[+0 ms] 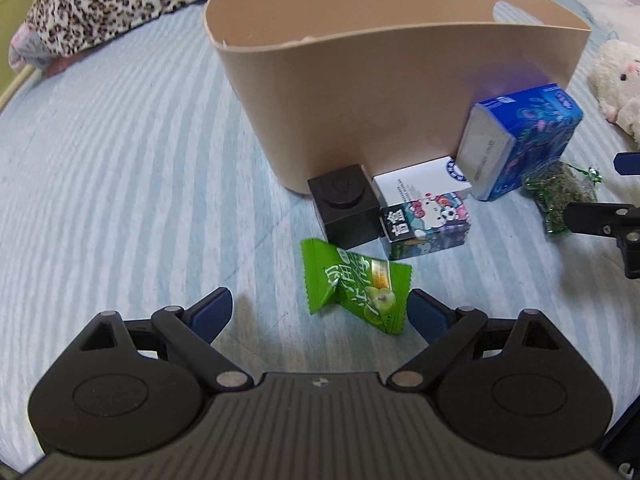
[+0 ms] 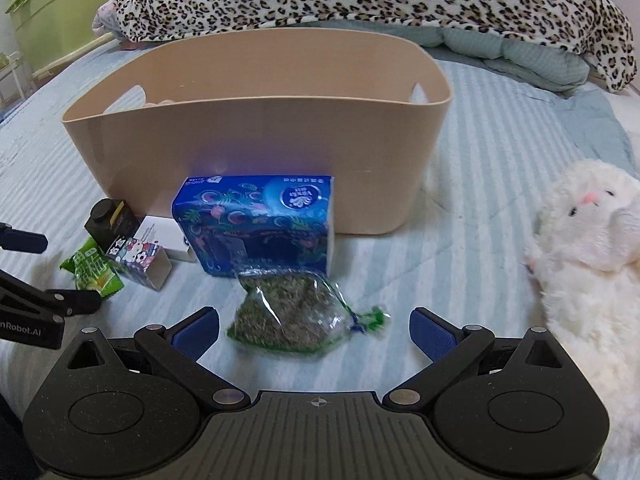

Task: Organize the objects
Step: 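Grasp the green snack packet with the left tool while the right tool grasps the herb bag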

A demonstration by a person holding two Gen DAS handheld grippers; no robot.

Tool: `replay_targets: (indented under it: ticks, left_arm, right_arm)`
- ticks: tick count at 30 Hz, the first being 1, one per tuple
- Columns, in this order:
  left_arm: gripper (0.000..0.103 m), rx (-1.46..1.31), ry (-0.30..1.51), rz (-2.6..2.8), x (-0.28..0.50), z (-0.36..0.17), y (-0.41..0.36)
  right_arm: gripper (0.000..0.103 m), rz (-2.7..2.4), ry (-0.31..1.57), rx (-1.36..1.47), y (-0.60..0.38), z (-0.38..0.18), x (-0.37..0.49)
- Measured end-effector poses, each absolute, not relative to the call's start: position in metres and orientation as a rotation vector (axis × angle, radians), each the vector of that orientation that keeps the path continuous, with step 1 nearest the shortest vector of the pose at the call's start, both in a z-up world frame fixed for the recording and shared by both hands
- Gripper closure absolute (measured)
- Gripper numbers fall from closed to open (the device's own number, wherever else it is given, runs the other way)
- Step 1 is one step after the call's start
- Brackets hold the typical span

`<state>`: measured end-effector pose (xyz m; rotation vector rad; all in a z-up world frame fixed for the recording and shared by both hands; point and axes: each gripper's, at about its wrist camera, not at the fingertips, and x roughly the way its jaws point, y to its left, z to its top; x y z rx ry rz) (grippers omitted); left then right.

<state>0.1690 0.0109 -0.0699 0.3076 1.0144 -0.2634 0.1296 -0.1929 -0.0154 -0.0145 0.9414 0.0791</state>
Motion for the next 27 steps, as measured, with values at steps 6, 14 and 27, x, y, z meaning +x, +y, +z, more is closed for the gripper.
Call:
replay_targets:
  ticks: [6, 14, 27]
  left_arm:
    - [0.026, 0.235, 1.037, -0.311, 0.176, -0.073, 0.021]
    - [0.064, 0.21, 1.006, -0.375, 0.17, -0.067, 0.025]
    - [0.079, 0.196, 0.998, -0.369, 0.168, -0.047, 0.045]
  right_arm:
    - [0.01, 0.082, 0.982, -0.05, -0.186, -0.028, 0.144]
    - [0.02, 0.098, 0.975, -0.056, -0.185, -0.028, 0.14]
    - [0.049, 0.108, 0.978, -0.051, -0.187, -0.022, 0.128]
